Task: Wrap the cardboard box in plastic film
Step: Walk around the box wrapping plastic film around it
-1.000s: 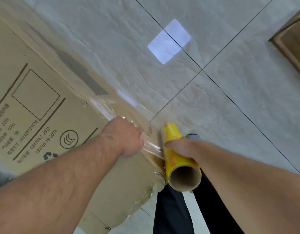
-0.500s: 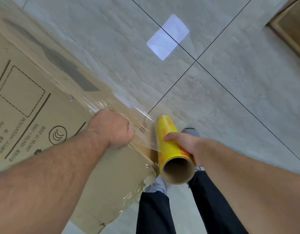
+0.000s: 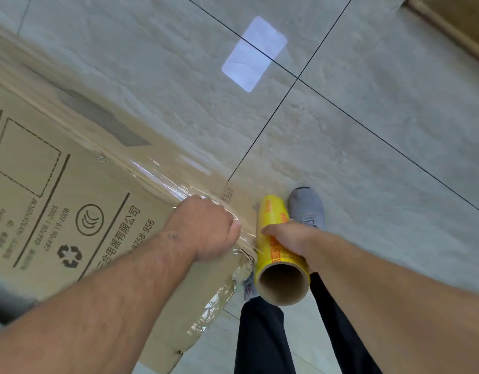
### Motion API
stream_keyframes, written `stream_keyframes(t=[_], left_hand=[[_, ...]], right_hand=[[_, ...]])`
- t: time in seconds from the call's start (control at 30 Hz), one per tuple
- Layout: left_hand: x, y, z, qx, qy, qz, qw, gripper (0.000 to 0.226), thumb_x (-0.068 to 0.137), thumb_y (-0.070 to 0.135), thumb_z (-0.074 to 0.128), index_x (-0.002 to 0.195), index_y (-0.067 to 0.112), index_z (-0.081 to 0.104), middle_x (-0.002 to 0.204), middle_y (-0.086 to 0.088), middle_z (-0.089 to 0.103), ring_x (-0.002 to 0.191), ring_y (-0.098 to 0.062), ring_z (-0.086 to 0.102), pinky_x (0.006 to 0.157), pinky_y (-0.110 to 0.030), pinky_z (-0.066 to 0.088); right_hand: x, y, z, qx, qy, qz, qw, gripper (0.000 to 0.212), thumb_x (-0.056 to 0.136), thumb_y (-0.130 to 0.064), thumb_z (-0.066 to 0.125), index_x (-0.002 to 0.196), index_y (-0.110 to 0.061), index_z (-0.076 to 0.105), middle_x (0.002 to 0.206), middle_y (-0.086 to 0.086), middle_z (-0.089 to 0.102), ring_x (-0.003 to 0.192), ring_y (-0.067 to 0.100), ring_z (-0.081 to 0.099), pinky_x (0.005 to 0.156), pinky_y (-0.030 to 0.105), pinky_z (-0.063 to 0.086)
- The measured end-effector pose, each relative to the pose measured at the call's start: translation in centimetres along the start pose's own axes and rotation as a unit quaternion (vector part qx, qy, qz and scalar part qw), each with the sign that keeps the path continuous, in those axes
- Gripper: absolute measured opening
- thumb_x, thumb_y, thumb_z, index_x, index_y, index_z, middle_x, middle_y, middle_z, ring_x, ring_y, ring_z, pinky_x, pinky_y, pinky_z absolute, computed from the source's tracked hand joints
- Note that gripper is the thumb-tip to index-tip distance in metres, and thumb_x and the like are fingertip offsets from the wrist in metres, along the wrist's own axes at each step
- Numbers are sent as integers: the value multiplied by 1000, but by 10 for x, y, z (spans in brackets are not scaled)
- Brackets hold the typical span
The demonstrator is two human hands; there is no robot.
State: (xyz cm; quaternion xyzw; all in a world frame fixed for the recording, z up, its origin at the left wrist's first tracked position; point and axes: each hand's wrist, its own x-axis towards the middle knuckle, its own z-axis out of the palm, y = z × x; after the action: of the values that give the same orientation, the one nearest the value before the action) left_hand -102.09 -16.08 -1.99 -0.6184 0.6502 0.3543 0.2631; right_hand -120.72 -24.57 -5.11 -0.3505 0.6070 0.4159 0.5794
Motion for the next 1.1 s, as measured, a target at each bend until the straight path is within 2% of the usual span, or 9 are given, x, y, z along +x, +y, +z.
stream_keyframes(t=[0.2, 0.3, 0.43, 0.57, 0.7, 0.87, 0.97, 1.03, 1.1], left_hand=[[5, 0, -3, 5, 9, 3, 1000, 45, 108, 47, 18, 85, 22, 49, 107, -6, 71, 82, -28, 50, 72, -37, 34], [6, -1, 0, 7, 6, 3, 1000, 45, 108, 47, 18, 85, 23, 48, 109, -7, 71, 91, -30, 60, 75, -38, 36], [6, 0, -4, 15, 8, 38, 999, 44, 108, 47, 19, 89, 25, 52, 111, -6, 69, 97, -30, 62, 75, -39, 36], [-6, 30, 3, 18, 19, 109, 994, 56, 105, 57, 18, 108, 25, 64, 113, -2, 67, 102, -28, 62, 85, -42, 43], [-10, 42, 11, 43, 5, 79, 996, 63, 98, 73, 20, 113, 28, 62, 112, -2, 67, 104, -30, 63, 89, -42, 45], [-5, 45, 11, 76, 4, 73, 994, 57, 100, 72, 27, 113, 27, 60, 113, -3, 67, 107, -30, 64, 75, -39, 36], [-5, 47, 13, 84, 6, 70, 994, 53, 101, 70, 28, 107, 28, 59, 111, -3, 68, 106, -30, 64, 73, -37, 35], [-4, 47, 13, 87, 8, 69, 994, 48, 101, 70, 27, 98, 30, 53, 111, -2, 69, 105, -30, 65, 72, -36, 36], [-3, 49, 13, 86, 10, 65, 994, 46, 102, 71, 26, 92, 30, 45, 109, -1, 69, 103, -29, 66, 70, -35, 36]], right_hand=[[-8, 31, -2, 280, -42, 83, 955, 60, 90, -49, 83, 126, -6, 61, 77, 22, 80, 57, 36, 79, 56, 41, 65], [-3, 36, 0, 266, -37, 67, 961, 74, 81, -57, 87, 132, -11, 60, 98, 22, 82, 75, 38, 81, 71, 46, 68], [3, 59, -8, 1, 16, -2, 1000, 117, 68, -71, 84, 167, -26, 40, 155, 14, 57, 128, 36, 64, 106, 40, 53], [11, 79, 2, -71, 25, 12, 997, 101, 89, -61, 78, 170, -18, 35, 160, 14, 53, 126, 34, 59, 106, 38, 49], [33, 61, 46, -73, 30, 24, 997, 130, 87, -73, 74, 177, -13, 1, 176, 18, 33, 156, 40, 44, 124, 49, 43], [41, 49, 78, -3, 37, -9, 999, 104, 108, -49, 58, 172, 3, -4, 174, 34, 20, 161, 50, 30, 131, 54, 29], [33, 53, 95, 105, -1, -3, 994, 135, 81, -69, 67, 176, -19, -16, 175, 22, 27, 153, 47, 43, 128, 54, 39], [34, 75, 106, 256, 27, -5, 966, 148, 49, -78, 73, 176, -39, 7, 166, 15, 45, 136, 43, 61, 115, 56, 53], [26, 98, 113, 429, 2, 7, 903, 126, 55, -74, 83, 164, -35, 35, 147, 12, 66, 116, 39, 75, 95, 57, 65]])
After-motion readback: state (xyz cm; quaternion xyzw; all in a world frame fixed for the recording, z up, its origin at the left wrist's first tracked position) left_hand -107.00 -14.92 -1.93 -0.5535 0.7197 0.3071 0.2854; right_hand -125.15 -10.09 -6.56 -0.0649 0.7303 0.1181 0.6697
